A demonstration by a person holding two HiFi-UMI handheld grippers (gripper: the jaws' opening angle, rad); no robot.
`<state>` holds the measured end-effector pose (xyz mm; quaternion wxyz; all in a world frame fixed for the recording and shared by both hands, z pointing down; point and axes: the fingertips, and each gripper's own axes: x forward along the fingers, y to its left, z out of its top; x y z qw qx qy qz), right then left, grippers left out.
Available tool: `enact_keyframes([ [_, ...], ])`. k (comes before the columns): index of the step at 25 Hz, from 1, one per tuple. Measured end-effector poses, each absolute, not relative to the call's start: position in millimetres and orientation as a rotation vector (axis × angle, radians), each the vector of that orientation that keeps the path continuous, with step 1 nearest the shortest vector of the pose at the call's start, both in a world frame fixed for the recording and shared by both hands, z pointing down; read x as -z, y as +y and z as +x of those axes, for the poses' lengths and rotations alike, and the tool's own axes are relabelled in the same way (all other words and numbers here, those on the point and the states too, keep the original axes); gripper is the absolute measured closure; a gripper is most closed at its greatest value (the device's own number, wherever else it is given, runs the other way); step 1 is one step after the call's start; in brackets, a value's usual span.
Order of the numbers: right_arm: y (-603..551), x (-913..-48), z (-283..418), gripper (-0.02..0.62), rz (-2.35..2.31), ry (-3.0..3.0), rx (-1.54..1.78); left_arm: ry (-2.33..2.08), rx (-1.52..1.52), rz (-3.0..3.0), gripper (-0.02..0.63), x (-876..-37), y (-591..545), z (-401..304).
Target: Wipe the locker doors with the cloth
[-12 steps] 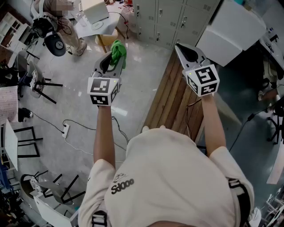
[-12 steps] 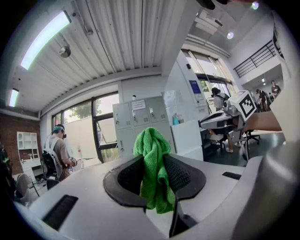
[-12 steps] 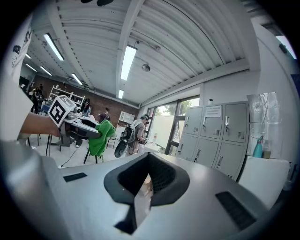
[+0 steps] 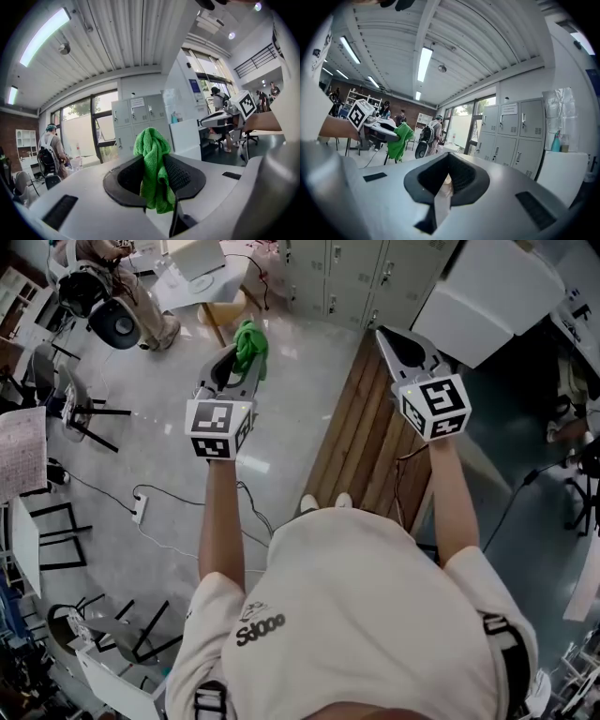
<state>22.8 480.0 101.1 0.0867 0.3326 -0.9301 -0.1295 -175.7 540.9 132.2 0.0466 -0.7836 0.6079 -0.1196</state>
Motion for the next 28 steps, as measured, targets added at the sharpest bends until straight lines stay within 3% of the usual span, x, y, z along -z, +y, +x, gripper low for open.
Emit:
enact_keyframes([
  [28,350,-150,115,0.589,0.981,-2.751,0.270,1.917,0.443,-2.384,0.479,-158,423,-102],
])
